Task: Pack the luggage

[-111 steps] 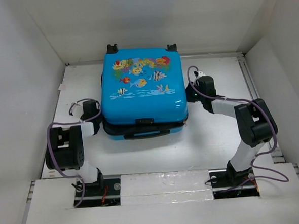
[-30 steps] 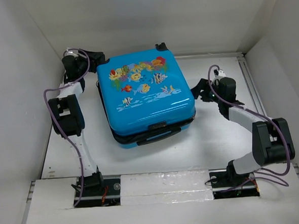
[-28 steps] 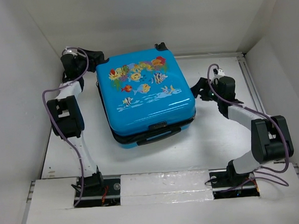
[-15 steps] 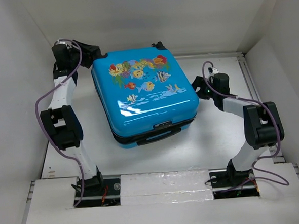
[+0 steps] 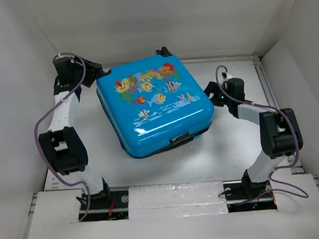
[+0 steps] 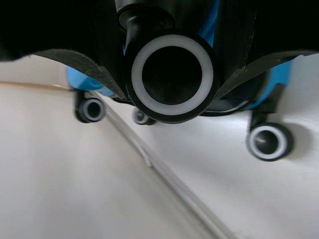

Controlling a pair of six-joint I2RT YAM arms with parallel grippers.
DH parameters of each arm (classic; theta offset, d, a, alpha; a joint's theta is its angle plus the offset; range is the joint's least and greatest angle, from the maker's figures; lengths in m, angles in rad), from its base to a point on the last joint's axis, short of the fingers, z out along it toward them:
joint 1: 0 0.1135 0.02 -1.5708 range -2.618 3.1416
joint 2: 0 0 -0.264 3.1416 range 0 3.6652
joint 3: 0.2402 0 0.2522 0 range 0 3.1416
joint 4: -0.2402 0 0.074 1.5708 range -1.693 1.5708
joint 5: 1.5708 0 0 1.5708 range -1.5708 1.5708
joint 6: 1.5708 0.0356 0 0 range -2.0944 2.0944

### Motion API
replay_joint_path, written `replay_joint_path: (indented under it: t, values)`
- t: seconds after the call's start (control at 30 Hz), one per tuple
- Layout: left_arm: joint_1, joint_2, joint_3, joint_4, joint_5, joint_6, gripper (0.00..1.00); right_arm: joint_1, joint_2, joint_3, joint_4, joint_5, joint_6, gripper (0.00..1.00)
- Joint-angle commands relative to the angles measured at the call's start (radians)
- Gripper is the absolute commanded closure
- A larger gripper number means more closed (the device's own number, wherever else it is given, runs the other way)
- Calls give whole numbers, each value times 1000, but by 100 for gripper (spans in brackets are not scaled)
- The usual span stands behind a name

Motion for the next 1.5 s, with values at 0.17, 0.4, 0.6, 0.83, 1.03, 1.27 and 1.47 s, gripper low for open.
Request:
replay_joint_path:
  t: [0.17,0.4,0.6,0.83,1.03,1.27,1.47]
  values:
    - [-15,-23,0,18,-8,98,100,14,-49,4,12,-38,-10,13]
    - [-15,120,129,10,-8,110,100,32,-113,-42,12,-8,-10,17]
    - [-15,218,224,-7,-8,119,100,32,-188,-130,47,-26,24,22]
    - [-15,243,281,-109,-60,150,25,6,-262,-185,78,-52,47,32]
    - [-15,119,371,-197,-268,205,0,-46,-351,-176,32,-61,47,39]
    - [-263,-252,356,-45,-403,329,8,-66,-504,-231,12,-49,38,74]
    - [-841,-545,-208,277,-428,363,100,-75,-616,-307,21,-72,29,100]
